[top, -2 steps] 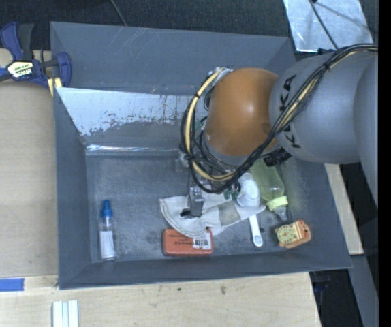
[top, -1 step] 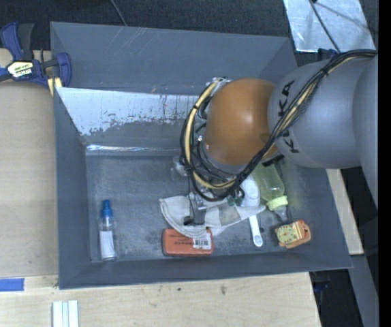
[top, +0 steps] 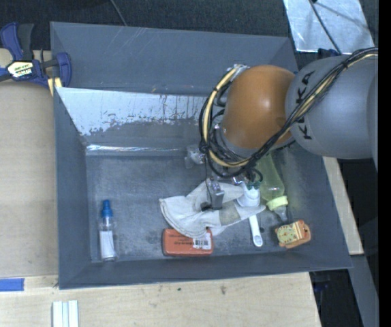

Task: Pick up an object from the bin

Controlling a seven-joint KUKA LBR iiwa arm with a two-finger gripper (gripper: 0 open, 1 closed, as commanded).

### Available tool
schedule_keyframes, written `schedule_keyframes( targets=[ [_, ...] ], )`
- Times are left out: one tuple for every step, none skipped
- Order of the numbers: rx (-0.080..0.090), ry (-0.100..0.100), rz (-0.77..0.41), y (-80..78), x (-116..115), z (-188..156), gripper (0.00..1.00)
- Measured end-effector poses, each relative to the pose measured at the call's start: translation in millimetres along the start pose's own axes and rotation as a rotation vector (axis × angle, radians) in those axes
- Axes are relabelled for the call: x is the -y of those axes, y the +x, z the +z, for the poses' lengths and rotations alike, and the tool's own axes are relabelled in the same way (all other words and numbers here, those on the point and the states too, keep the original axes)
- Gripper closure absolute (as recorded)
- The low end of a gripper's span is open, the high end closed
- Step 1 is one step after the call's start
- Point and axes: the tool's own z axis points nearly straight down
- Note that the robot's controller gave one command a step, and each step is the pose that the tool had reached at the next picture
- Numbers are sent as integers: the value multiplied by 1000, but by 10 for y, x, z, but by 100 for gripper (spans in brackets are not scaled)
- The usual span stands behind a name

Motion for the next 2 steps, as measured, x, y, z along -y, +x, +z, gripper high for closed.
schedule_keyframes(
  targets=[
    [-1,2,72,190,154,221,100],
    [0,1,73,190,150,234,0]
  ],
)
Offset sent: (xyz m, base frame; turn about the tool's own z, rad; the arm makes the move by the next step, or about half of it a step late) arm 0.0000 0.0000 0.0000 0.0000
